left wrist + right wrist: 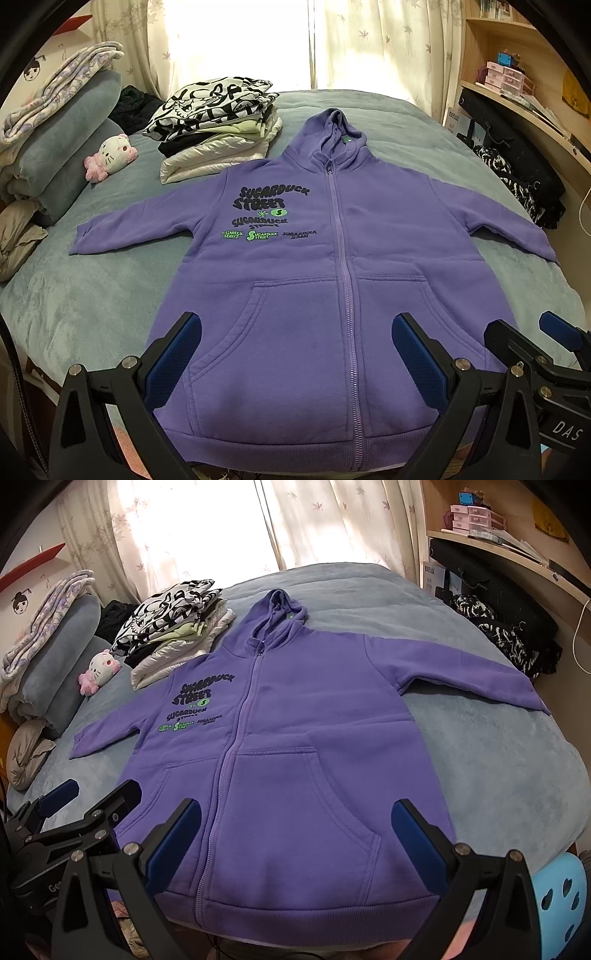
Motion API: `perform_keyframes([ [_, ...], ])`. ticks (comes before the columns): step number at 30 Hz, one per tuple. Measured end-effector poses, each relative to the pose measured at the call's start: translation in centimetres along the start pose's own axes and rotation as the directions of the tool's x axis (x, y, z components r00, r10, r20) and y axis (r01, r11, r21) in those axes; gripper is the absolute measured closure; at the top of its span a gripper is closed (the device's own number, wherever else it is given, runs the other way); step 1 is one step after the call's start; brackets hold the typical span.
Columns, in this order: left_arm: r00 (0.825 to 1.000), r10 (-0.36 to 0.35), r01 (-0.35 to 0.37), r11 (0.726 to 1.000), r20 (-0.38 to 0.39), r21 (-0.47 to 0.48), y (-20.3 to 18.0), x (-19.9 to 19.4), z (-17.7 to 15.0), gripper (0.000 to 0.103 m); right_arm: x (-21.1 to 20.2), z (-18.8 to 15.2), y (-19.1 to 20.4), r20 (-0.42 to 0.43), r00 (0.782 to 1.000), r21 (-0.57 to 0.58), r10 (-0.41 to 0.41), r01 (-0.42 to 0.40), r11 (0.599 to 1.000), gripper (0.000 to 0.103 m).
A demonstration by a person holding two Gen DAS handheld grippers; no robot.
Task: Fold large clothes
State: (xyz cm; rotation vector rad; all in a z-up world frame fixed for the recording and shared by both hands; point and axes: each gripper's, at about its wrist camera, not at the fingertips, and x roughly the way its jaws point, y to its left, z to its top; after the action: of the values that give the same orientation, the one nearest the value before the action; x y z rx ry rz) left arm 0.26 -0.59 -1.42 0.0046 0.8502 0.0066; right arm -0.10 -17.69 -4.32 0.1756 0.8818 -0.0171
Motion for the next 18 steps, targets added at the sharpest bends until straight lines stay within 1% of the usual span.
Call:
perform_keyframes([
  [8, 1.000, 0.006, -0.005, 1.000, -0.010, 0.017, -0.7, 0.1, 0.0, 0.001, 0.1, 0.0, -0.4, 0.000, 1.000, 0.010, 0.006, -0.006, 1.000, 0.000],
  [18, 0.999, 0.021, -0.020, 0.999, -0.030, 0.043, -1.8, 0.6, 0.5, 0.001, 0.8, 0.1, -1.6, -0.023, 0.999, 0.038, 0.026, -0.026, 0.999, 0.000],
])
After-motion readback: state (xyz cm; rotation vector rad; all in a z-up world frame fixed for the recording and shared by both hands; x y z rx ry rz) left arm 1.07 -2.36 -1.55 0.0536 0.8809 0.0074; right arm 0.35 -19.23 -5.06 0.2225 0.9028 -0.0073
